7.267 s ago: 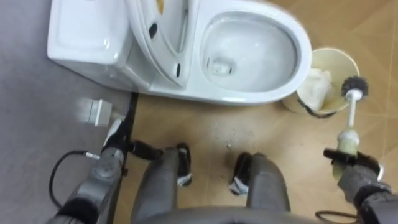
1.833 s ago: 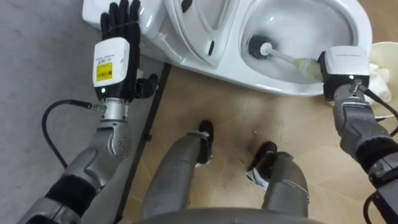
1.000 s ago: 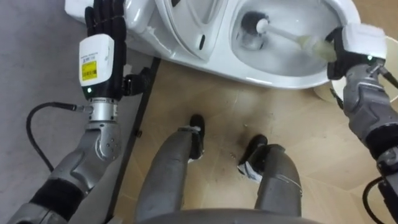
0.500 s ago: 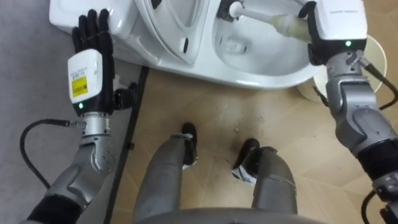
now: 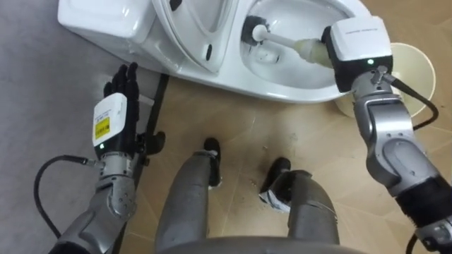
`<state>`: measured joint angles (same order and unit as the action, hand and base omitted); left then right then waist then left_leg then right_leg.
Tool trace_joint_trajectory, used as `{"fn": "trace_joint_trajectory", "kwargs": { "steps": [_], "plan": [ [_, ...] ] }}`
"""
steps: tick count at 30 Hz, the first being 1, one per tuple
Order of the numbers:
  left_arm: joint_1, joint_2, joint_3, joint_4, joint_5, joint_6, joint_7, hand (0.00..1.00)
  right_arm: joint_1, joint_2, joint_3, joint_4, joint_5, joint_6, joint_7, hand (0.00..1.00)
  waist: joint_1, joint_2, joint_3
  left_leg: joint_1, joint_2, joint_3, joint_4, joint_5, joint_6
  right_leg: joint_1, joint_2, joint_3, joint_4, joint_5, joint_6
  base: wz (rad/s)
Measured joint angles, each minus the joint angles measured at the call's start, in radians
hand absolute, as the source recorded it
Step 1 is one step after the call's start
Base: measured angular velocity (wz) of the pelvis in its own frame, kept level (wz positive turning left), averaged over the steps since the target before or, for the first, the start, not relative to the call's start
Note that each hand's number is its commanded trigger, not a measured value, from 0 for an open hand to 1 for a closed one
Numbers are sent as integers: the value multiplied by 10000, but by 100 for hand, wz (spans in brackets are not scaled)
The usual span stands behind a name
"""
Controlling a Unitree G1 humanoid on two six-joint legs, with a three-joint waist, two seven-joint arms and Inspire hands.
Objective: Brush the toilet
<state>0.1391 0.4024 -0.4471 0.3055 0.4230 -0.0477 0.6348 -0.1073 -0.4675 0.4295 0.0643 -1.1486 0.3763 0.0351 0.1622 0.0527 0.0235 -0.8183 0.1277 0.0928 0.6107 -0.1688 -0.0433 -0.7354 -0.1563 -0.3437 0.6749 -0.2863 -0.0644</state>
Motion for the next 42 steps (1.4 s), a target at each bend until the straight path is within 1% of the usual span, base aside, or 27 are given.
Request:
{"fn": "trace_joint_trajectory", "kwargs": {
  "steps": [1, 2, 5, 6, 7, 8, 11, 13, 14, 15, 16, 17, 20, 21, 22, 25, 28, 33, 35, 38, 39, 40, 41, 42],
  "plan": [
    [-94, -1, -7, 2, 0, -58, -60, 0, 180, 1, -10, 18, 5, 29, 26, 100, -52, 65, 3, -70, -9, -79, 46, -11, -11, -1, -15, -70, 15, -30, -5, 13],
    [-181, 0, -4, 10, 2, -126, -103, 0, 319, 50, -12, 99, 17, 58, 32, 100, -95, 85, 7, -105, -11, -129, 61, -17, -20, -2, -29, -132, 15, -53, -15, 12],
    [-198, -20, -76, 10, 6, -258, -164, 0, 339, 190, 32, 808, 1, 9, 424, 100, -172, 91, 11, -105, -15, -134, 96, -19, -26, 1, -44, -162, 2, -74, -17, 5],
    [-186, -29, -101, -1, 1, -377, -184, 0, 346, 227, 33, 1397, 37, 9, 473, 100, -165, 114, 25, -147, -16, -149, 136, -28, -28, -2, -55, -190, 2, -88, -7, 6],
    [-134, -28, -106, -4, -4, -424, -185, 0, 330, 233, 1, 1746, 122, 9, 410, 100, -198, 166, 56, -191, -42, -157, 145, -37, -21, -25, -88, -218, 5, -98, 2, 6],
    [-119, -27, -109, -7, 0, -426, -185, 0, 276, 244, 1, 1937, 147, 8, 373, 100, -212, 179, 62, -220, -52, -149, 147, -41, -14, -52, -98, -213, 8, -103, 11, 0],
    [-243, -29, -163, 4, 7, -436, -204, 0, -382, 301, 8, 3509, 804, -102, 58, 100, -172, 208, 78, -323, -116, -131, 210, -50, 14, -149, -179, -204, 58, -132, 61, 4],
    [-301, -35, -177, 76, 12, -450, -242, 0, -921, 273, 15, 4872, 1467, -319, -279, 100, -111, 258, 108, -321, -189, -137, 240, -73, 54, -109, -223, -186, 58, -163, 140, 8],
    [-327, -34, -184, 107, 6, -447, -290, 0, -1054, 228, 29, 5243, 1746, -421, -373, 100, -78, 258, 110, -321, -212, -133, 232, -73, 57, -108, -251, -189, 56, -169, 155, 8],
    [-439, -35, -226, 198, 8, -446, -385, 0, -1313, 41, 104, 5917, 2277, -696, -637, 100, 35, 270, 125, -321, -248, -128, 230, -79, 69, -105, -270, -190, 58, -186, 189, 10],
    [-632, -57, -266, 384, 30, -432, -508, 0, -1520, -173, 155, 6542, 2893, -961, -845, 100, 124, 316, 158, -305, -295, -144, 228, -62, 95, -31, -320, -266, 57, -205, 222, 18],
    [-667, -65, -264, 410, 30, -380, -561, 0, -1650, -221, 167, 6869, 3297, -1085, -911, 100, 115, 353, 171, -290, -328, -145, 217, -42, 125, 24, -338, -317, 57, -229, 255, 30],
    [-779, -72, -248, 415, 35, -225, -719, 0, -1969, -488, 178, 8284, 5477, -1732, -1111, 100, 74, 331, 205, -258, -561, -140, 131, 7, 226, 97, -563, -406, 206, -414, 414, 34],
    [-788, -71, -229, 415, 32, -218, -806, 0, -2028, -498, 178, 8480, 5805, -1824, -1110, 100, 98, 312, 218, -258, -574, -140, 131, 6, 228, 101, -574, -406, 202, -418, 421, 14],
    [-803, -72, -180, 415, 26, -199, -972, 0, -2197, -484, 179, 8867, 6301, -1984, -1075, 100, 115, 271, 253, -260, -598, -142, 128, 6, 229, 101, -598, -406, 204, -424, 432, 0],
    [-863, -88, -189, 416, 41, -164, -1327, 0, -2374, -472, 181, 9288, 6509, -2260, -1033, 100, 115, 209, 309, -286, -667, -148, 126, 6, 231, 83, -690, -432, 236, -447, 465, 5],
    [-1033, -132, -211, 416, 39, -170, -1438, 0, -2481, -525, 275, 9551, 6500, -2465, -1068, 100, 134, 210, 317, -322, -692, -142, 140, -9, 257, 81, -729, -487, 238, -460, 483, 4],
    [-1248, -202, -240, 468, 12, -193, -1345, 0, -2538, -491, 431, 9572, 6415, -2526, -1454, 100, 241, 214, 318, -305, -679, -131, 138, -15, 268, 77, -705, -459, 232, -457, 485, -2],
    [-1314, -205, -236, 578, 10, -264, -1253, 0, -2566, -495, 420, 9490, 6385, -2529, -1552, 100, 273, 211, 319, -307, -674, -120, 95, -15, 267, 0, -706, -415, 252, -447, 465, -9],
    [-1422, -131, -199, 574, 11, -349, -755, 0, -2670, -499, 596, 9422, 6334, -2517, -1855, 100, 378, 167, 327, -310, -620, -4, 143, -16, 268, -126, -680, -230, 363, -437, 425, -14],
    [-1458, -49, -147, 574, 8, -427, -455, 0, -2773, -496, 602, 9411, 6332, -2516, -1980, 100, 410, 145, 338, -327, -582, 50, 139, -16, 268, -218, -679, -140, 402, -430, 401, -18],
    [-1472, 15, -12, 574, 10, -466, -189, 0, -2860, -450, 608, 9407, 6323, -2516, -2125, 100, 439, 145, 338, -337, -515, 116, 132, -16, 267, -273, -675, -130, 403, -386, 338, -20],
    [-1463, 28, 52, 574, 19, -468, -55, 0, -2875, -428, 607, 9395, 6324, -2516, -2226, 100, 468, 145, 337, -336, -497, 123, 130, -16, 267, -295, -663, -116, 412, -370, 311, -20],
    [-1485, 33, 210, 548, 48, -481, 275, 0, -2902, -394, 592, 9393, 6356, -2517, -2460, 100, 559, 144, 337, -333, -461, 152, 139, -15, 266, -340, -629, -64, 445, -350, 277, -14]
  ]
}}
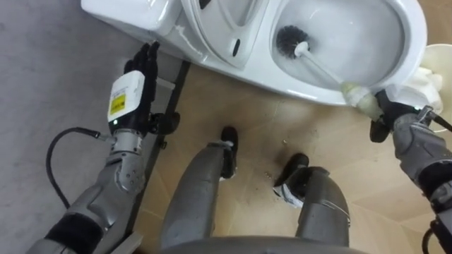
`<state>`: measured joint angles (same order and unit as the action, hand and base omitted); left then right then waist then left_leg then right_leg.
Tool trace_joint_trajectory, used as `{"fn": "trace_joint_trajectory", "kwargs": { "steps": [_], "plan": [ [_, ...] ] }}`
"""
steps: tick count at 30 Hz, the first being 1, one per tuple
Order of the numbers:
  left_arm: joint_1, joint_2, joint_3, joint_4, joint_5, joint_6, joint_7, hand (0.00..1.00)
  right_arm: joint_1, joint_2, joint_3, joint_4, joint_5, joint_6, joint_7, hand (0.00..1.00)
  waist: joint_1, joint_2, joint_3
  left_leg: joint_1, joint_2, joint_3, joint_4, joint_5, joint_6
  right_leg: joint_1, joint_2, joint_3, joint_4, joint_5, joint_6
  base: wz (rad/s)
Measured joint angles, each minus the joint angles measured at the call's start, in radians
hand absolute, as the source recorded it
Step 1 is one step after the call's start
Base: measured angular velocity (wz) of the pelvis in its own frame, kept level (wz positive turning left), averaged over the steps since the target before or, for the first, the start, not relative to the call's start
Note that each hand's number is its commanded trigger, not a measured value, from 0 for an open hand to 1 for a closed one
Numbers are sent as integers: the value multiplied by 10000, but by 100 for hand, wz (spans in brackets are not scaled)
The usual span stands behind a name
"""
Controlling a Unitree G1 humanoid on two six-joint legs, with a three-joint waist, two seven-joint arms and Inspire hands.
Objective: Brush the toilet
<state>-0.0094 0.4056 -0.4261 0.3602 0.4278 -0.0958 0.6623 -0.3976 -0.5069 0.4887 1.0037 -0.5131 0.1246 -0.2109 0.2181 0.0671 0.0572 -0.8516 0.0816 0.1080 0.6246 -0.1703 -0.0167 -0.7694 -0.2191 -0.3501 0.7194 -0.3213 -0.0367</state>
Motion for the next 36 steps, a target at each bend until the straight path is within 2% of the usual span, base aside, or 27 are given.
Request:
{"fn": "trace_joint_trajectory", "kwargs": {
  "steps": [3, 6, 11, 14, 17, 18, 19, 20, 23, 25, 28, 31, 36],
  "plan": [
    [33, 10, 655, -367, 199, -207, 812, 0, -384, 8, -103, 12, 508, -1, -408, 100, 146, -2, -3, -104, 28, 19, 78, 13, -16, -209, 31, 140, 181, 7, -31, -6],
    [13, 14, 1063, -697, 306, -207, 1404, 0, -791, 66, -475, -43, 833, -11, -1032, 100, 134, -9, -3, -317, 1, -50, 343, 13, -15, -370, -65, 87, 460, -48, -86, 6],
    [-143, 20, 1200, -895, 717, -201, 1944, 0, -800, 48, -790, -32, 168, 21, -1141, 100, 39, -12, -7, -492, -45, -272, 630, 16, -4, -351, -83, -33, 551, -42, -68, 7],
    [-237, 17, 1197, -975, 822, -196, 2066, 0, -648, 145, -730, -318, -454, 201, -1142, 100, 76, 8, -22, -492, -49, -291, 682, 18, 6, -322, -80, -95, 581, -32, -75, 0],
    [-226, 20, 1220, -969, 1156, -154, 2115, 0, -469, 184, -483, -724, -935, 536, -1072, 100, 193, 45, -43, -490, 27, -316, 719, 13, 12, -288, -39, -117, 539, 60, -118, -8],
    [-233, 19, 1219, -970, 1296, -139, 2220, 0, -464, 209, -399, -845, -1080, 703, -962, 100, 298, 94, -58, -488, 126, -320, 715, 5, 18, -245, 77, -147, 421, 137, -157, -13],
    [-272, 6, 1210, -971, 1316, -138, 2298, 0, -459, 226, -265, -876, -1132, 881, -882, 100, 368, 242, -61, -455, 212, -419, 690, 4, 13, -81, 175, -302, 229, 208, -199, -6],
    [-269, 14, 1207, -1013, 1314, -131, 2312, 0, -388, 284, -198, -938, -1201, 1060, -727, 100, 382, 413, -101, -430, 290, -540, 660, 6, 1, 87, 300, -428, 46, 251, -207, 4],
    [-226, -6, 1202, -1182, 1310, -135, 2316, 0, 163, 341, -189, -1517, -1401, 1368, -454, 100, 394, 583, -142, -274, 291, -599, 519, 21, -21, 308, 323, -537, -99, 260, -207, 6],
    [-194, -51, 1202, -1187, 1322, -141, 2315, 0, 635, 368, -196, -2002, -1915, 1623, -101, 100, 355, 712, -220, -155, 281, -582, 428, 22, -34, 402, 341, -521, -184, 283, -209, -2],
    [-151, -80, 1199, -1182, 1323, -146, 2311, 0, 853, 442, -198, -2250, -2123, 1837, 177, 100, 309, 793, -226, 71, 287, -563, 213, 53, -84, 585, 401, -508, -369, 327, -215, -2],
    [18, -97, 1199, -1184, 1324, -147, 2311, 0, 960, 457, -231, -2305, -2397, 1871, 383, 100, 242, 834, -247, 234, 298, -581, 51, 79, -127, 783, 466, -581, -622, 336, -212, 4],
    [197, -113, 973, -1100, 1319, -145, 2240, 0, 1030, 465, -235, -2408, -2423, 1874, 651, 100, -33, 799, -225, 204, 267, -531, -55, 83, -134, 779, 450, -607, -768, 308, -162, 2]
  ]
}}
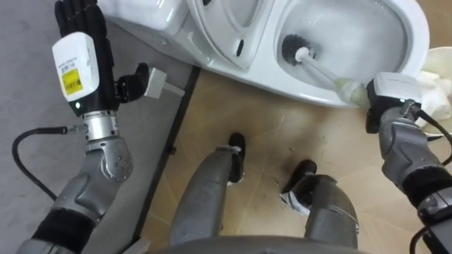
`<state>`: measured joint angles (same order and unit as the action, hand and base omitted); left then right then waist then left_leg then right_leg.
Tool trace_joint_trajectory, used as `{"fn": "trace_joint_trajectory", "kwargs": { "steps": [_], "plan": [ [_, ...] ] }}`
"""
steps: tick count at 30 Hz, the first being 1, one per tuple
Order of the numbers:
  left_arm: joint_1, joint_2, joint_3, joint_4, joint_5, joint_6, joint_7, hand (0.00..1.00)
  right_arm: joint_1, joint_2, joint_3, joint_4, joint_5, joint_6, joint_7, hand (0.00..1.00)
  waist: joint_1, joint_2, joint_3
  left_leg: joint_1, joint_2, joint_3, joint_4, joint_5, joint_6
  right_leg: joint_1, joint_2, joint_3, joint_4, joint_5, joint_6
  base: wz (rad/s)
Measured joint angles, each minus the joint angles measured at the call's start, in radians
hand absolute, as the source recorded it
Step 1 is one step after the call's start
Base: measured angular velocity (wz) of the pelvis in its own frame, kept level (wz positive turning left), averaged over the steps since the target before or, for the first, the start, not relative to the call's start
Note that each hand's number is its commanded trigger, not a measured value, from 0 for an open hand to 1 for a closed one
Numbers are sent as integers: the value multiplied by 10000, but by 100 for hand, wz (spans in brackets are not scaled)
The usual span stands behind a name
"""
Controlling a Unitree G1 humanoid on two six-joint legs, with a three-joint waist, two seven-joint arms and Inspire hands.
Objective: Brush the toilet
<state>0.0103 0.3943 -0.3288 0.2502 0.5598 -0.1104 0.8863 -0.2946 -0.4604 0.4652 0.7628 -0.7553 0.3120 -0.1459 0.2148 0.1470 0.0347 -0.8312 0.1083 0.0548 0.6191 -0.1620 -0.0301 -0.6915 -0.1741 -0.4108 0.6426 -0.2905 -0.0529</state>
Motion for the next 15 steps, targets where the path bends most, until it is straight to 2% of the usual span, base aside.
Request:
{"fn": "trace_joint_trajectory", "kwargs": {
  "steps": [2, 7, 9, 11, 13, 15],
  "plan": [
    [58, 3, -135, 2, -37, -1, -85, 0, 83, 26, 3, -357, -12, -1, 103, 100, -262, -59, 25, -135, -19, 8, 49, 2, 3, -98, -3, 8, -2, -29, 42, 4],
    [-148, 5, -382, 34, -284, -73, -463, 0, -9, 29, 58, -251, 4, -131, 83, 100, -416, -323, 121, -209, 8, 111, 142, 2, 3, -187, 73, 132, -16, -33, 47, -5],
    [-352, 28, -650, 279, -573, -77, -461, 0, -295, -93, 291, 249, 134, -348, -95, 100, -388, -356, 116, -177, 9, 154, 230, 2, 4, -163, 60, 216, 86, -33, 50, -9],
    [-424, 138, -818, 407, -587, -78, -468, 0, -699, -115, 362, 931, 584, -723, -384, 100, -422, -429, 158, -147, -20, 228, 278, 1, 6, -214, -20, 276, 268, -52, 80, 0],
    [-523, 294, -910, 386, -574, -70, -466, 0, -1000, -159, 209, 1696, 1725, -1248, -720, 100, -436, -728, 232, -204, -188, 284, 299, 3, 11, -521, -203, 519, 667, -278, 132, 12],
    [-522, 346, -893, 387, -535, -43, -468, 0, -1142, -141, -108, 1803, 2134, -1562, -797, 100, -468, -956, 234, -380, -305, 300, 356, 5, 13, -859, -381, 615, 1003, -369, 103, 7]
  ]
}}
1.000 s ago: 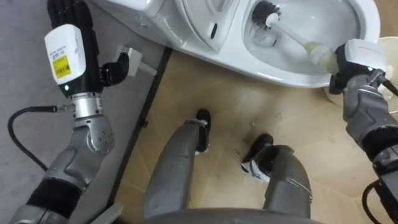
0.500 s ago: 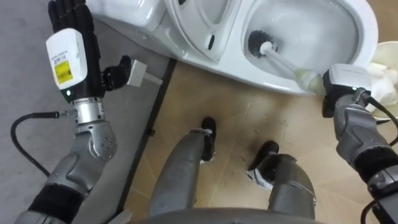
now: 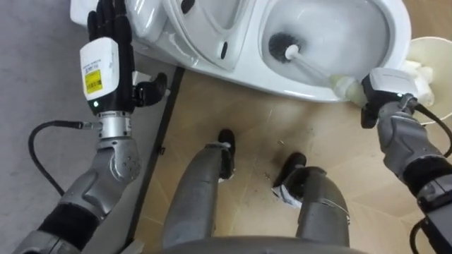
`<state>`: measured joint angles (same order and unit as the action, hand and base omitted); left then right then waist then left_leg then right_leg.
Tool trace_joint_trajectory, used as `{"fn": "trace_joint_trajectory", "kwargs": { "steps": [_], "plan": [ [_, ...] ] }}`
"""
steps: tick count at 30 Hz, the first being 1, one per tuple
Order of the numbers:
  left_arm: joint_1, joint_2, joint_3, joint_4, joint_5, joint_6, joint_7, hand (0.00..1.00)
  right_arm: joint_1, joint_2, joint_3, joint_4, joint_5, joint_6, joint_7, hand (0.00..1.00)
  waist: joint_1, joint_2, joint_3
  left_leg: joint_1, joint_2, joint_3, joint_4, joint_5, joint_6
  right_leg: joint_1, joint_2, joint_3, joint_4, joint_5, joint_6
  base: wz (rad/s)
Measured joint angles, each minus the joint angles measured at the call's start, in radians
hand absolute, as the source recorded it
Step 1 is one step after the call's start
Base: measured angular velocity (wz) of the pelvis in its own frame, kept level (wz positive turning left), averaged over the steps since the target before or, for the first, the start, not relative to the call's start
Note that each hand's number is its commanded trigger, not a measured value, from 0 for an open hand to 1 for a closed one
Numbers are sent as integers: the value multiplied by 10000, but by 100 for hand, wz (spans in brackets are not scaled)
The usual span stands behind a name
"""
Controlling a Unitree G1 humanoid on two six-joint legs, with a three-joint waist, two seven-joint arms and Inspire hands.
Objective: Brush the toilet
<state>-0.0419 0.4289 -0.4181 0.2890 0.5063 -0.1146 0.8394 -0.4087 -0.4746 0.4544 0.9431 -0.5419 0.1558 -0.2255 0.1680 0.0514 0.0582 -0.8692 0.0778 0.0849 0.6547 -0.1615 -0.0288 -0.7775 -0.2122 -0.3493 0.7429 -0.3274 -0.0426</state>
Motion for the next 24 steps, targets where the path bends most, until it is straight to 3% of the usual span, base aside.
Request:
{"fn": "trace_joint_trajectory", "kwargs": {
  "steps": [3, 9, 11, 13, 14, 17, 19, 21, 24],
  "plan": [
    [73, -10, 42, 26, 154, 3, -50, 0, -432, 21, -950, -3, 276, -464, -398, 100, -207, -165, 23, -210, -184, 69, 39, 34, 56, -412, -230, 170, 392, -35, 22, 7],
    [89, -24, 258, 55, 458, 80, -449, 0, -266, -29, -1293, -978, -1631, -398, -542, 100, -352, -281, -23, -226, -200, 79, 241, 21, 195, -398, -269, 226, 492, 32, 90, -2],
    [60, -40, 264, 57, 458, 110, -652, 0, 92, 68, -1056, -1789, -2351, -138, -480, 100, -270, -257, -38, -154, -178, 64, 212, -3, 236, -340, -221, 222, 458, 96, 79, -9],
    [168, -242, 220, 63, 447, 234, -877, 0, 856, 397, -1028, -2763, -3113, 451, -168, 100, -196, -34, -174, -21, -13, -25, 122, -13, 246, -41, 36, 138, 94, 255, 107, -11],
    [267, -252, 197, 70, 456, 247, -888, 0, 1035, 488, -1006, -3023, -3240, 584, -80, 100, -137, -19, -176, 42, 33, 2, 74, -16, 244, 10, 101, 153, -14, 315, 95, -30],
    [575, -360, -47, 75, 412, 277, -971, 0, 1724, 775, -837, -3974, -3305, 1320, 278, 100, -2, 361, -195, 263, 199, 92, -170, 1, 223, 250, 334, 159, -474, 514, 159, -22],
    [764, -399, -228, 50, 297, 263, -1039, 0, 2137, 964, -838, -4709, -3313, 1860, 575, 100, 6, 725, -237, 236, 253, 107, -170, 3, 217, 228, 403, 197, -529, 610, 44, -6],
    [865, -466, -234, 39, 105, 233, -1016, 0, 2417, 1074, -839, -5398, -3312, 2190, 863, 100, 13, 890, -287, 196, 331, 180, -227, 27, 178, 159, 417, 173, -582, 652, -35, -13],
    [915, -514, -172, 51, 30, 217, -859, 0, 2743, 1281, -839, -6023, -3317, 2532, 1265, 100, -2, 907, -299, 212, 393, 217, -395, 100, 75, 84, 480, 189, -645, 671, -136, -7]
  ]
}}
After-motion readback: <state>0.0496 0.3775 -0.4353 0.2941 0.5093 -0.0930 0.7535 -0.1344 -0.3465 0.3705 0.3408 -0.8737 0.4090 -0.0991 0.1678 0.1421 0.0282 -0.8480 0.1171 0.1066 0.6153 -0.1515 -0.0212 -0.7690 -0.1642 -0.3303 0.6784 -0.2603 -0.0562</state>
